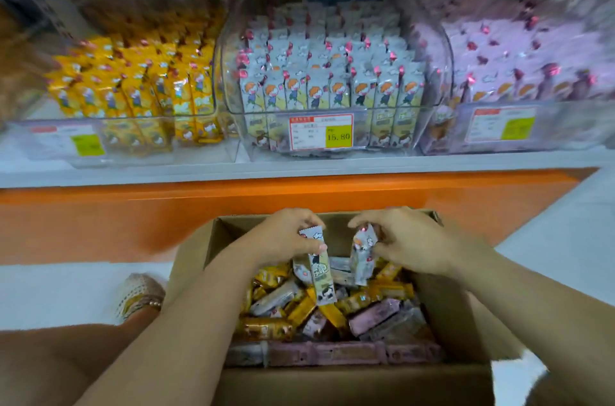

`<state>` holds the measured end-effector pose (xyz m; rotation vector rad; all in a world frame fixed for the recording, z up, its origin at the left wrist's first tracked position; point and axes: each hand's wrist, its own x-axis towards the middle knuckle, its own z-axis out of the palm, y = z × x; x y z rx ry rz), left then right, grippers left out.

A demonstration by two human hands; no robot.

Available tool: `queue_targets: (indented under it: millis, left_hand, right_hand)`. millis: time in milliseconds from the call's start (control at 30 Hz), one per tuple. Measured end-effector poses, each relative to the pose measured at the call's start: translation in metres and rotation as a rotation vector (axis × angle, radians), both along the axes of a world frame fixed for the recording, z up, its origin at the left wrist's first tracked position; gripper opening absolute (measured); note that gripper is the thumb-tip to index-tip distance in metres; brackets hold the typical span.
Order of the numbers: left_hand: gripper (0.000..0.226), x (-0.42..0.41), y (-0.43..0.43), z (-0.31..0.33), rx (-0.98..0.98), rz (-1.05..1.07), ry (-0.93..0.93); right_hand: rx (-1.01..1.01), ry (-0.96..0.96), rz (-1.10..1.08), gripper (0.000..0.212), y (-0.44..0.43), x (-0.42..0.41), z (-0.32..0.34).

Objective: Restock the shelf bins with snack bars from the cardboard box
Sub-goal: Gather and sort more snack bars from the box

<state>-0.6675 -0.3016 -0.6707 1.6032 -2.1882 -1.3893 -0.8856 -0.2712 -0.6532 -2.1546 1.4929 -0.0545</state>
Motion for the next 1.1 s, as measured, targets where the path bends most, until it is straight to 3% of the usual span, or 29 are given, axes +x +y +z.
queue_targets:
  millis: [233, 433, 667, 800, 967, 1100]
  left_hand:
    - [0.032, -0.004, 0.011, 0.097, -0.220, -0.140, 0.000]
    - [0.024, 0.005, 0.029, 0.156, -0.398, -0.139, 0.124]
    - [0.030, 0.033, 0.016, 0.196, -0.803, 0.122, 0.260]
    - [0.028, 0.050, -0.008, 0.201, -0.988, 0.274, 0.257]
    - [0.042, 0.053, -0.039, 0.190, -0.957, 0.221, 0.113]
    - [0.036, 0.052, -0.051, 0.177, -0.892, 0.145, -0.099]
  right_hand:
    - [-0.059, -0.297, 0.012, 0.038, 0.034, -0.012, 0.094]
    - [-0.250, -0.375, 0.009, 0.017, 0.049, 0.004, 0.137]
    - [-0.720, -0.375, -0.058, 0.021, 0.022, 0.029, 0.176]
    - [-0.831, -0.347, -0.135, 0.032, -0.001, 0.046, 0.181]
    - [-0.727, -0.289, -0.166, 0.039, -0.032, 0.070, 0.169]
    - [-0.562, -0.251, -0.217, 0.047, -0.058, 0.088, 0.156]
